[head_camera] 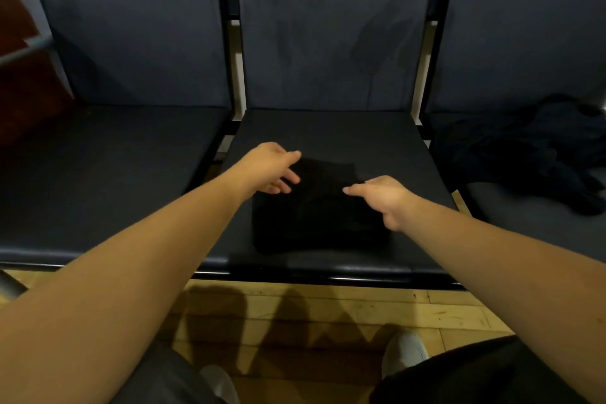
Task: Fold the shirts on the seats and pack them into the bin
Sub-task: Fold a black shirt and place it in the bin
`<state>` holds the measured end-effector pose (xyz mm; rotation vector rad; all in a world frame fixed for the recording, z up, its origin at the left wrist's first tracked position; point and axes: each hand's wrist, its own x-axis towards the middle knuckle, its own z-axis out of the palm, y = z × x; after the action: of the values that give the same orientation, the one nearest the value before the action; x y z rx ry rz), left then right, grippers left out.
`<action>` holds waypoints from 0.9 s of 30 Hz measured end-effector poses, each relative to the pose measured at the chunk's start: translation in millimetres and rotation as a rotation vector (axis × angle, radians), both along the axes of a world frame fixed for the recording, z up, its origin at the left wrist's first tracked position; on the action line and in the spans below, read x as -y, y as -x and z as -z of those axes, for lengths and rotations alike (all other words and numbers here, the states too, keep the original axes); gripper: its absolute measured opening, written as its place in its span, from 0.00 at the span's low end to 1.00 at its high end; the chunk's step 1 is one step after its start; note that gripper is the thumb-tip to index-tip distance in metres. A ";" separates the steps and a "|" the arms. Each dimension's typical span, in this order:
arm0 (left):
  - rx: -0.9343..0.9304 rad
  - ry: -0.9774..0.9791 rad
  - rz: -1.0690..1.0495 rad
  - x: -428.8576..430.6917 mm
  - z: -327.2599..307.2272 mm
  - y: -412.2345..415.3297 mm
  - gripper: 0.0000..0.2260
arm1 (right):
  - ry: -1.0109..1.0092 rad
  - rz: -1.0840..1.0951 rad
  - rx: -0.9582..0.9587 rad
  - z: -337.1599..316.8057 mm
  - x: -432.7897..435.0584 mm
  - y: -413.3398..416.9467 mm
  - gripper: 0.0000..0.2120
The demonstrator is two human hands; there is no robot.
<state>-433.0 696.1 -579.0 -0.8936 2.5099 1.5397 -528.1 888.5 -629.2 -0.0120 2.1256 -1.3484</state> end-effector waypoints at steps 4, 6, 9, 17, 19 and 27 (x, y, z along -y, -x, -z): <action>0.041 0.203 -0.148 29.1 27.8 -10.5 0.13 | 0.046 0.039 -0.145 -4.4 6.1 3.9 0.30; 0.091 0.110 -0.230 34.0 36.3 -15.4 0.20 | 0.016 0.064 -0.163 -5.2 7.3 7.5 0.29; 0.113 -0.075 -0.307 27.9 40.1 -16.1 0.23 | -0.211 0.030 -0.248 4.1 3.8 10.5 0.13; 0.066 -0.405 -0.349 23.2 40.4 -8.0 0.24 | -0.183 0.016 -0.114 5.0 26.7 1.8 0.26; -0.023 -0.501 -0.348 21.4 33.5 -7.3 0.19 | -0.111 0.033 -0.037 6.5 28.9 4.8 0.24; -0.385 -0.756 -0.339 48.8 1.9 -42.2 0.15 | 0.620 0.030 0.195 -10.7 45.0 -0.4 0.44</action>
<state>-390.7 647.3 -580.9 -0.9707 1.7035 2.7027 -527.7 843.5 -618.5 -0.0963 1.4873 -1.8899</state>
